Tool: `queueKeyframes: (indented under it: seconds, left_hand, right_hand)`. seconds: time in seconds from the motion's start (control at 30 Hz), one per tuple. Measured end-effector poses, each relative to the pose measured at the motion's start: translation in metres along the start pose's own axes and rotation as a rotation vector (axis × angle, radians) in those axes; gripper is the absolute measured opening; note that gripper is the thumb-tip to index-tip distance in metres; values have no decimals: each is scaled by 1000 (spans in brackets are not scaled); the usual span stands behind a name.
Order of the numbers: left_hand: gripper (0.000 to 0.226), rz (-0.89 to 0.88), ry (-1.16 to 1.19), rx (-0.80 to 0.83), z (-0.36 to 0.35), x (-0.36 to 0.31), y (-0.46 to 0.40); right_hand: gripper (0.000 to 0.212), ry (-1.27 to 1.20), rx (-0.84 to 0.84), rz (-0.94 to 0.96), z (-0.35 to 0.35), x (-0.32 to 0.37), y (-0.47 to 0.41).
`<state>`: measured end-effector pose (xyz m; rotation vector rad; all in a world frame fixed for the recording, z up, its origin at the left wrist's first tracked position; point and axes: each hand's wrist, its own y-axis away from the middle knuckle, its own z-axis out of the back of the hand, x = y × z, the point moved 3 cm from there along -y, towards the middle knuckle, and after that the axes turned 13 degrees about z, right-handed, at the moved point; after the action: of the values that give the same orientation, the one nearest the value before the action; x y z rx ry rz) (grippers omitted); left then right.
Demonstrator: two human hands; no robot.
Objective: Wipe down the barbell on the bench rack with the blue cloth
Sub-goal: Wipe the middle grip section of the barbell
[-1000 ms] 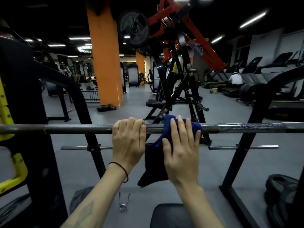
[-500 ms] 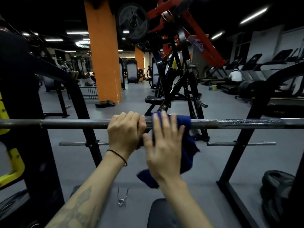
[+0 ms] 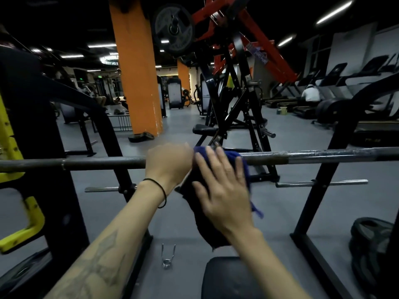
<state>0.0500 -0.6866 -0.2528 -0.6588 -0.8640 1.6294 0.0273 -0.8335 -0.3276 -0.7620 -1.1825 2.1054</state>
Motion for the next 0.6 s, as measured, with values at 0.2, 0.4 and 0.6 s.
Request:
queueKeyframes:
  seconds: [0.2,0.4,0.6]
  left_hand:
    - [55,166,182,-125,7,-5,14]
    - [44,61,227,-222,5,-1,22]
    - [34,154,224,-288,1,-6,27]
  right_hand:
    - [62,-81,-93,-293,2,-3,1]
    - [57,17,17,37,5,-10,4]
    - [63,-191,-153,-349,-2,16,-10]
